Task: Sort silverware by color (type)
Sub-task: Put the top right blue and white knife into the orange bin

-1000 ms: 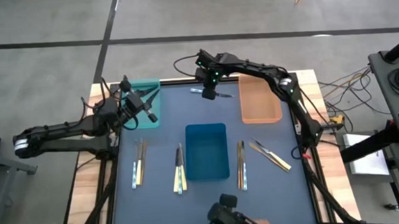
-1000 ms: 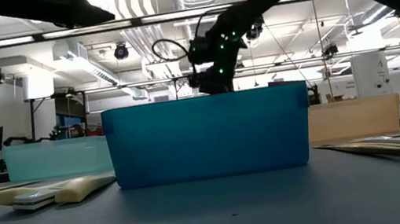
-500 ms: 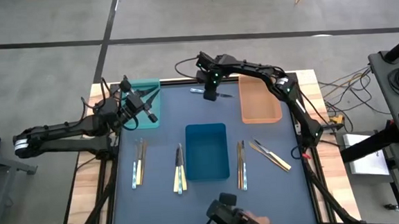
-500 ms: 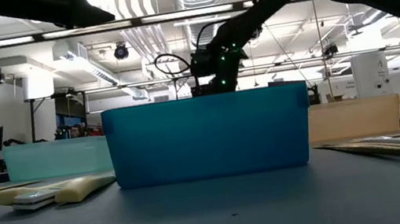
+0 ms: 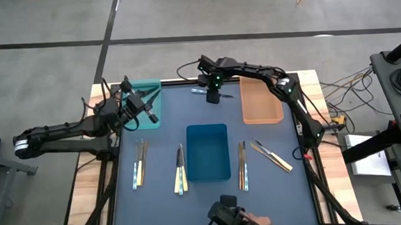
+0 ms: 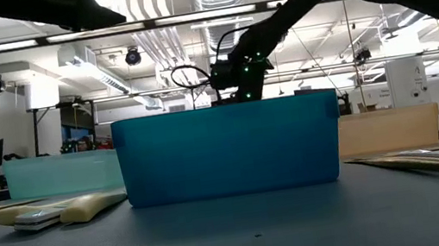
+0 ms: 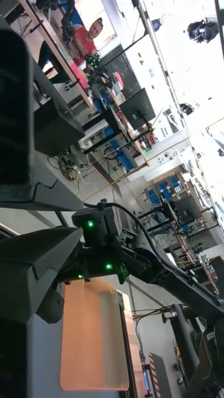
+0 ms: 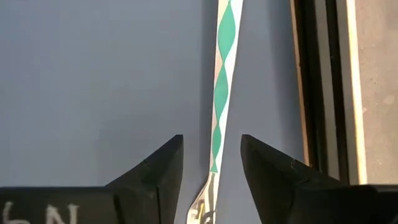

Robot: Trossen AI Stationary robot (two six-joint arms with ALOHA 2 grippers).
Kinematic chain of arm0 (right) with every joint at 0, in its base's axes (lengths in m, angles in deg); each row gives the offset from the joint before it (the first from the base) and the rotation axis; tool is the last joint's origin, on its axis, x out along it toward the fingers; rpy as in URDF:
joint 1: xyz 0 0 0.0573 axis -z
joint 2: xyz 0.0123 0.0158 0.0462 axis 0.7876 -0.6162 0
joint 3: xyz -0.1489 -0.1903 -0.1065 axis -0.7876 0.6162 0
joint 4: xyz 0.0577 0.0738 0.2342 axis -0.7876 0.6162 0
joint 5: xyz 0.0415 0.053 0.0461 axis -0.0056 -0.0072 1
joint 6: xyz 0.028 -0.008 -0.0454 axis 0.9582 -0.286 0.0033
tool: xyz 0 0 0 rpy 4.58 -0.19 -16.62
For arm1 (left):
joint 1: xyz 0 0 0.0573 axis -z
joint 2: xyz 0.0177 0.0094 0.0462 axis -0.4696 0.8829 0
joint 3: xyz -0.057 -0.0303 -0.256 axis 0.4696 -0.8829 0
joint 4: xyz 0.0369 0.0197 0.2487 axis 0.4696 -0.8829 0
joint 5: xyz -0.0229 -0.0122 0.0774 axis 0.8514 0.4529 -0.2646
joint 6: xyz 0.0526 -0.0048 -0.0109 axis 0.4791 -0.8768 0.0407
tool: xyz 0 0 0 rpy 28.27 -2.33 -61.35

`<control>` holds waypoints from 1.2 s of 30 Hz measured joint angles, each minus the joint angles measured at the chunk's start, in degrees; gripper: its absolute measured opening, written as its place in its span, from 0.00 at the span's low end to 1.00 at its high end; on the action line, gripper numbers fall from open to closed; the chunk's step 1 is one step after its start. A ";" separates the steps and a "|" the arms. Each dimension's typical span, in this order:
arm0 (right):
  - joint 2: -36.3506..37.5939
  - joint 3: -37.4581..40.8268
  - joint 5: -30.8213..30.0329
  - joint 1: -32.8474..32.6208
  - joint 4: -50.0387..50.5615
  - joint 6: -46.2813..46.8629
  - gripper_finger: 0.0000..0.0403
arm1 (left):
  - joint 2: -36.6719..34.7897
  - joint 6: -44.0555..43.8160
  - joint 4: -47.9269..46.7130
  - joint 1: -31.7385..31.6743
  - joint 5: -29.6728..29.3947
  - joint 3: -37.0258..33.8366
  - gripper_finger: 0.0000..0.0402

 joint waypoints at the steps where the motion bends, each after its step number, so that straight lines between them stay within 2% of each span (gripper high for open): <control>1: 0.00 0.35 -0.01 0.00 -0.79 0.21 0.38 | 0.00 0.01 0.00 0.00 0.00 0.00 0.09; 10: 0.00 4.23 -0.21 0.00 -6.53 1.90 0.37 | 0.00 0.02 0.02 0.00 0.00 0.00 0.09; 19: -0.51 6.53 -0.01 0.03 -9.16 2.56 0.30 | 0.00 0.02 0.15 0.00 0.02 0.00 0.09; 24: -1.98 6.53 0.60 0.15 -9.20 2.50 0.23 | 0.00 0.02 0.13 0.00 0.03 0.00 0.09; 31: -2.99 6.40 0.82 0.13 -9.26 2.36 0.05 | 0.00 0.02 0.13 0.00 0.04 0.00 0.09; 36: -1.97 6.49 0.60 0.13 -9.50 4.29 0.04 | 0.00 0.02 0.40 0.00 0.04 0.00 0.09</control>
